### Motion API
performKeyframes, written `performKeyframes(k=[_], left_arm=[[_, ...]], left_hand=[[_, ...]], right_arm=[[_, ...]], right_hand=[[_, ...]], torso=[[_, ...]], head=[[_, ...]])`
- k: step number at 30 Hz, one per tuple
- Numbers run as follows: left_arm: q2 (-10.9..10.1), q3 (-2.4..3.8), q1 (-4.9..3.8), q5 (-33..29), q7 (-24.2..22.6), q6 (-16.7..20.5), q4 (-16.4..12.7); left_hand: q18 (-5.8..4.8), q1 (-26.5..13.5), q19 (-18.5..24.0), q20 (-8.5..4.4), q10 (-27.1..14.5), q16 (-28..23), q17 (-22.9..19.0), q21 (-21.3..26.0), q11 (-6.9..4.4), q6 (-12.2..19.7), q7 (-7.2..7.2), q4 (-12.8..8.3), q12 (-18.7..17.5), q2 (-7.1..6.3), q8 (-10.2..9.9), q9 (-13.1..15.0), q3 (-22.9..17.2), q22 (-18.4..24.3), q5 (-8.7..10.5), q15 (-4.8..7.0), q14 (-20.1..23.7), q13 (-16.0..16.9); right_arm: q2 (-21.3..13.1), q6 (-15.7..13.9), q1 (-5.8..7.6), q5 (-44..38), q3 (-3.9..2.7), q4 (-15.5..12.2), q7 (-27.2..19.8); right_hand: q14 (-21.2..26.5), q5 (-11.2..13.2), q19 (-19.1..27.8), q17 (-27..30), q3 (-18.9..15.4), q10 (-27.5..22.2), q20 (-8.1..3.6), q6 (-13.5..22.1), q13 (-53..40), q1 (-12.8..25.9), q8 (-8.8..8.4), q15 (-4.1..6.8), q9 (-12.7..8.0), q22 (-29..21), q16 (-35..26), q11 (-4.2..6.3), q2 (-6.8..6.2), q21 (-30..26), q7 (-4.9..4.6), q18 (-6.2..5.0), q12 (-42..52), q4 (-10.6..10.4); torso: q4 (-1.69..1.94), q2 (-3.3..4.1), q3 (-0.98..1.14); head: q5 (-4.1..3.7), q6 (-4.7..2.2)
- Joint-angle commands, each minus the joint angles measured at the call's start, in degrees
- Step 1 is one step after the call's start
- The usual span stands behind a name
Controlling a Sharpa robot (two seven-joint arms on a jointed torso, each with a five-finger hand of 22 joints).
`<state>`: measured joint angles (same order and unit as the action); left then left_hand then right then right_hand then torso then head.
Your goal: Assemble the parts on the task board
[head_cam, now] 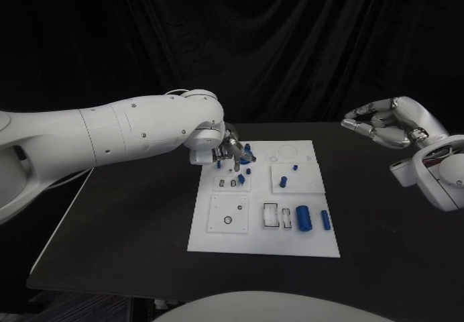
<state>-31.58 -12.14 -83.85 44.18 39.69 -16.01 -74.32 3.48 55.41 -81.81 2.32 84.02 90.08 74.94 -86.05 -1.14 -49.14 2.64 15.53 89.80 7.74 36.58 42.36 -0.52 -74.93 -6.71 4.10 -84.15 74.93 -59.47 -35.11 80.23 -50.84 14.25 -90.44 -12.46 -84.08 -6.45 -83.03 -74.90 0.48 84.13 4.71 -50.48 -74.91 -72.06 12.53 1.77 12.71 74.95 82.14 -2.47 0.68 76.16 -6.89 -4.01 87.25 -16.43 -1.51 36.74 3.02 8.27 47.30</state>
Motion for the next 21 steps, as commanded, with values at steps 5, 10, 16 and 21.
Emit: performKeyframes(k=[5, 10, 16, 21], left_arm=[[-0.4, 0.06, 1.14, 0.5, 0.7, 1.7, -0.1], [-0.2, 0.06, 1.98, 0.5, 0.6, 2.6, 0.3], [-0.1, 0.06, 2.52, 0.5, 0.5, 3.3, 0.7], [-0.1, 0.06, 2.75, 0.5, 0.3, 3.8, 1.0]], left_hand=[[-0.49, 2.4, 0.4, -0.26, 6.0, -0.1, 15.1, 0.9, -0.38, 0.0, -0.02, -1.6, 0.2, -0.38, -3.6, 0.3, -0.7, -2.6, -2.02, 0.32, -5.9, 15.1], [-0.44, 2.2, 0.5, -0.21, 6.0, -0.1, 15.1, 1.0, -0.30, -0.5, 0.05, -1.4, 0.2, -0.28, -4.6, 0.2, -0.6, -2.3, -1.94, 0.26, -5.9, 15.1], [-0.42, 2.5, 0.5, -0.19, 6.0, -0.1, 15.1, 1.1, -0.34, -1.3, -0.02, -1.5, 0.2, -0.10, -5.4, 0.3, -0.8, -2.2, -2.31, 0.26, -5.9, 15.1], [-0.41, 3.0, 0.4, -0.21, 6.0, -0.1, 15.1, 1.2, -0.39, -1.9, -0.07, -1.8, 0.2, -0.09, -6.4, 0.4, -1.1, -2.2, -3.02, 0.30, -5.9, 15.1]], right_arm=[[0.0, -0.7, -0.10, -0.6, -0.04, -0.2, 0.9], [0.2, -0.2, -0.11, -0.8, -0.04, -0.1, 1.2], [0.3, 0.3, -0.11, -1.0, -0.04, 0.1, 1.7], [0.5, 0.6, -0.12, -1.2, -0.04, 0.3, 1.7]], right_hand=[[-3.9, -0.5, -0.3, -8.2, -0.4, 0.8, -0.26, -0.3, -9.8, -0.8, 0.12, -0.08, -0.1, 5.7, -0.1, 0.02, -0.11, -0.1, -0.10, 0.23, -0.4, 0.1], [-3.9, -0.8, -0.3, -8.2, -0.4, 0.7, -0.28, -0.4, -9.8, -1.0, 0.06, -0.06, -0.2, 5.7, -0.1, 0.03, -0.03, -0.1, -0.09, 0.22, -0.4, 0.2], [-3.9, -1.9, -0.3, -8.1, -0.4, 0.6, -0.31, -0.4, -9.6, -1.7, -0.10, -0.04, -0.4, 5.8, -0.1, 0.03, 0.14, -0.2, -0.09, 0.22, -0.5, 0.3], [-3.9, -2.2, -0.3, -8.1, -0.4, 0.5, -0.32, -0.4, -9.5, -1.9, -0.14, -0.04, -0.4, 5.8, -0.2, 0.04, 0.17, -0.2, -0.10, 0.21, -0.6, 0.3]], torso=[[-0.31, 0.85, 0.63], [0.04, 1.14, 0.75], [-0.33, 1.07, 0.95], [-0.39, 1.02, 1.00]], head=[[1.09, -0.37], [0.78, -0.39], [0.87, 0.16], [0.85, 0.74]])
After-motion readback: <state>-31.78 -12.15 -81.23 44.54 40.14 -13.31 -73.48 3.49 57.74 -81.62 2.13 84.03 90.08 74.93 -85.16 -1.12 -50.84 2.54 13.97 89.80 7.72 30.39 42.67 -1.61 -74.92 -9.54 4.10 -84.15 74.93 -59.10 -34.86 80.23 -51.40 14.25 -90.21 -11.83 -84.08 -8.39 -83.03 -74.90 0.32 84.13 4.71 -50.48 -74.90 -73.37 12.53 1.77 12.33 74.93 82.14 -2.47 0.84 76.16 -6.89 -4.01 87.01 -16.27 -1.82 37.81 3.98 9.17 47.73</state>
